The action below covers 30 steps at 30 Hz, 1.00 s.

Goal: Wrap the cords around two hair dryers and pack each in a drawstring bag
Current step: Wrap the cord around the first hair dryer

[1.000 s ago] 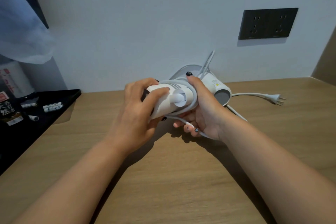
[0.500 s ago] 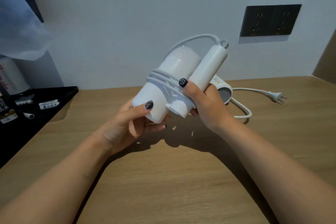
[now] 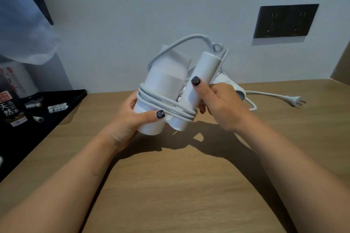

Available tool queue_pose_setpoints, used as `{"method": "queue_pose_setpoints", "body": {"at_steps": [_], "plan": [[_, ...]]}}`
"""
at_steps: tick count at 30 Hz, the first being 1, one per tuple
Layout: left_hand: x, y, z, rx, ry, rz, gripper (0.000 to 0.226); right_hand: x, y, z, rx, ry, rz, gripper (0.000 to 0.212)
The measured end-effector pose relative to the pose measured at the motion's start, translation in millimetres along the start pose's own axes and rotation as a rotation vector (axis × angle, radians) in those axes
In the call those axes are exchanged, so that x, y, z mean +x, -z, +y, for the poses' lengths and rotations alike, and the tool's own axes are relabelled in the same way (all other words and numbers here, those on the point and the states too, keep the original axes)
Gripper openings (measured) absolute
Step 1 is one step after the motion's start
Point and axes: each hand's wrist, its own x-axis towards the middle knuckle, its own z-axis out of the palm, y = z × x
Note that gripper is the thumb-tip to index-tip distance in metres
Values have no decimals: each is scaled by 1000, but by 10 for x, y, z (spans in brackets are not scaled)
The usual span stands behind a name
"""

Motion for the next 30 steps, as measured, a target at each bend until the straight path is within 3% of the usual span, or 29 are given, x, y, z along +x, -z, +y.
{"method": "queue_pose_setpoints", "body": {"at_steps": [8, 14, 18, 24, 30], "plan": [[39, -13, -74, 62, -73, 195, 85, 86, -96, 53, 240, -176, -72, 107], [53, 48, -63, 178, -122, 371, 67, 88, -158, 7, 340, -278, -86, 105], [62, 107, -34, 286, -175, 411, 70, 88, -109, -49, 365, -267, -69, 110], [43, 57, -12, 551, -263, 465, 81, 25, -139, -122, 234, -261, -45, 93], [31, 41, 43, 622, -259, 526, 94, -37, -142, -235, 165, -198, 33, 89]]}}
